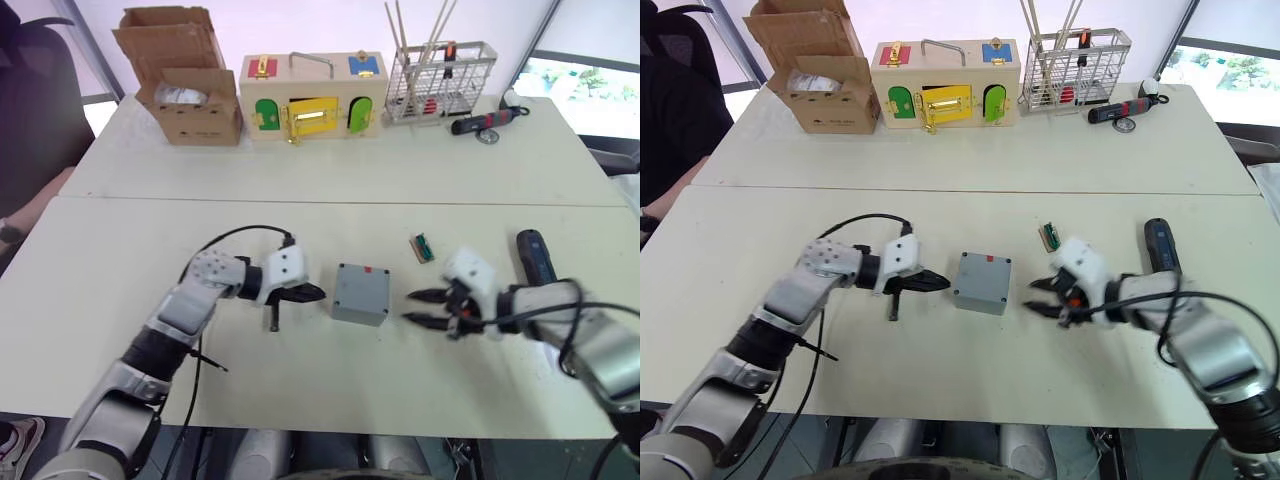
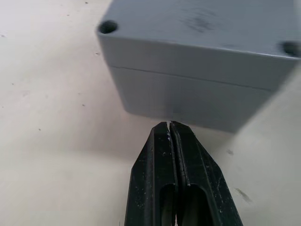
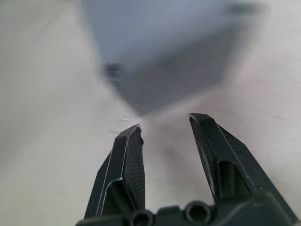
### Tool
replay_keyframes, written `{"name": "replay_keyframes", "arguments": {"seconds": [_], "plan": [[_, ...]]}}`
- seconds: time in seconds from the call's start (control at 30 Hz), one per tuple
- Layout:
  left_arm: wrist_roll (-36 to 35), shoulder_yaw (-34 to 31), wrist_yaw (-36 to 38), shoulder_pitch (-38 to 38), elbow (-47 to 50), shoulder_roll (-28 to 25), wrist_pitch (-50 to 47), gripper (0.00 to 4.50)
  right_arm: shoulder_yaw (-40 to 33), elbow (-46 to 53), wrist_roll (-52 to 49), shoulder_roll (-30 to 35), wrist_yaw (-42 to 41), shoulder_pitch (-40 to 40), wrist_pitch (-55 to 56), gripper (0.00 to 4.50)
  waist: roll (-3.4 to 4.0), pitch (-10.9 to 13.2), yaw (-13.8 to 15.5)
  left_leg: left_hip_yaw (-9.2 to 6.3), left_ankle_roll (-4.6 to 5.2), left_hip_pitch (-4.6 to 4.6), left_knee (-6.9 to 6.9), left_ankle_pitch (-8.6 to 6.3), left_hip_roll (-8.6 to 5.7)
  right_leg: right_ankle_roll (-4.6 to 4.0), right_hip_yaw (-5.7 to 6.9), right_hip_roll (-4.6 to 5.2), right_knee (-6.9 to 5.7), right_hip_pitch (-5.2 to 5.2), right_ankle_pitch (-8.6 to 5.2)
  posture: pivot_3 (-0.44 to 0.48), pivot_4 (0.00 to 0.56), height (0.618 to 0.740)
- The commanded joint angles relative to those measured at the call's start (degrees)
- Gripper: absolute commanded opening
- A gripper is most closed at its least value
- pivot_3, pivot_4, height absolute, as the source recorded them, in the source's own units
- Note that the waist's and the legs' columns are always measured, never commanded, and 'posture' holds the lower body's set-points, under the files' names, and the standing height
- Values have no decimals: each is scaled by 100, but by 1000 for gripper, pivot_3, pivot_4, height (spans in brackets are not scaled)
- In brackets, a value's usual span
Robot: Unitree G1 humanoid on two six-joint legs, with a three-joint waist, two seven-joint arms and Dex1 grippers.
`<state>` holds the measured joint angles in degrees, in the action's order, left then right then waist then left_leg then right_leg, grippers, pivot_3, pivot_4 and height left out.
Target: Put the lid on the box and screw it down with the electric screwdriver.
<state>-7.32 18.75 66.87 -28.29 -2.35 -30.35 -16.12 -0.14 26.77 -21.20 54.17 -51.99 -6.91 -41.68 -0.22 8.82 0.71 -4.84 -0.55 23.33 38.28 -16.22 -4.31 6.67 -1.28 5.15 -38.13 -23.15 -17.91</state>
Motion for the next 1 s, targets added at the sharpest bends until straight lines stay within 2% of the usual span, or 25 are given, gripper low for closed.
{"name": "replay_keyframes", "arguments": {"seconds": [0.03, 0.17, 0.27, 0.37, 0.47, 0.6, 0.83, 1.0], "plan": [[-707, -558, 178, 26, 910, -298, -676, 0, -1045, -139, -370, 16, 129, 44, -300, 1769, 0, 0, 10, -2, 0, 0, 0, 0, 0, 0, 0, 1, 0, 1, 0, 0, 150, 740], [-1403, -948, 202, 107, 1750, -572, -1467, 0, -1813, -218, -834, -485, 578, -53, -663, 1769, 0, 0, -4, -3, 0, 0, -1, 0, 0, 0, -3, 13, 2, 4, 0, 0, 150, 740], [-1871, -1227, 20, 52, 2207, -647, -1987, 0, -1923, -86, -992, -940, 955, -61, -771, 2615, 2, -1, -9, -2, 0, -1, -3, 0, 2, 0, -5, 13, 0, 3, 0, 0, 150, 740], [-2114, -1334, -133, -31, 2460, -697, -2296, 0, -1595, -80, -714, -1206, 1370, -38, -660, 3742, 2, -1, -12, -1, 0, -2, -4, 0, 2, 0, -6, 12, -1, 2, 0, 0, 150, 740], [-2186, -1319, -557, -21, 2631, -501, -2430, 0, -1256, -296, -430, -1601, 1789, -173, -366, 4474, 1, -1, -8, 0, 0, -2, -3, 0, 1, 0, -6, 12, -1, 3, 0, 0, 150, 740], [-2066, -1159, -996, 37, 2720, -296, -2420, 0, -969, -781, 40, -2099, 2325, -415, 158, 4474, 2, -1, -10, 1, -4, -2, -2, 3, 0, 0, -7, 2, -2, 2, 0, 0, 150, 740], [-1975, -1002, -1051, 136, 2671, -418, -2289, 0, -808, -1266, 310, -2382, 2527, -558, 660, 4474, 2, -1, -15, 2, -6, -2, -5, 3, 1, 0, -5, -1, -4, -3, 0, 0, 150, 740], [-1955, -948, -1032, 157, 2642, -454, -2221, 0, -706, -1486, 401, -2436, 2532, -612, 862, 3128, 2, -1, -15, 3, -6, -2, -5, 4, 1, 0, -5, -1, -3, -3, 0, 0, 150, 740]]}}
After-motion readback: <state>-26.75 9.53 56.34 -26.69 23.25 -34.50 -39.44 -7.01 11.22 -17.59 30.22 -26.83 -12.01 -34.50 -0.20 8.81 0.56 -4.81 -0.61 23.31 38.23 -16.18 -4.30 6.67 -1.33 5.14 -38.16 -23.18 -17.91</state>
